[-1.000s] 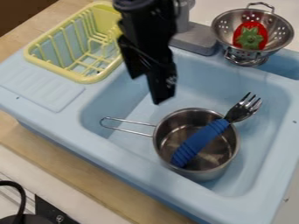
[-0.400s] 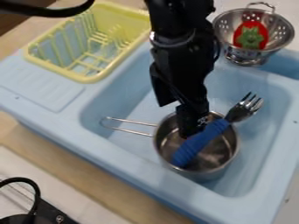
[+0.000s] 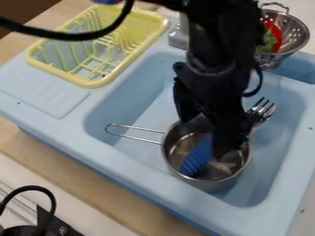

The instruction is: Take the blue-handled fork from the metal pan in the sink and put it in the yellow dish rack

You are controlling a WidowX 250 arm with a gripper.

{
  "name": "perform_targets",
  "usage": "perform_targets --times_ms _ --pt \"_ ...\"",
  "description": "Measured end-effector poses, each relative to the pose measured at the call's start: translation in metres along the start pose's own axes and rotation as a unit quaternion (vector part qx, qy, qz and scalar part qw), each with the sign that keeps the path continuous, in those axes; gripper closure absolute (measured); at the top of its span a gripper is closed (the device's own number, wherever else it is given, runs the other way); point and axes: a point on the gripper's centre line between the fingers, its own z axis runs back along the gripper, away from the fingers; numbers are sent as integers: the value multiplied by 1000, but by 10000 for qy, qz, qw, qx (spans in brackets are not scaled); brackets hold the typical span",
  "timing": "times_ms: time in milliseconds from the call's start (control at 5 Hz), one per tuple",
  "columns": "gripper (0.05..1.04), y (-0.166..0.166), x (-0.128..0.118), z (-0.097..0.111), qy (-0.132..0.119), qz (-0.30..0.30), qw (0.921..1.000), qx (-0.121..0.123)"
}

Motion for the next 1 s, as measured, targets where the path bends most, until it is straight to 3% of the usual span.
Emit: perform_targets --times_ms 200,600,1000 --pt "85 -6 1 -1 -23 55 10000 44" --pt "85 -13 -1 -13 -244 84 9989 -391" --pt "133 -10 0 -27 -201 -42 9994 -273"
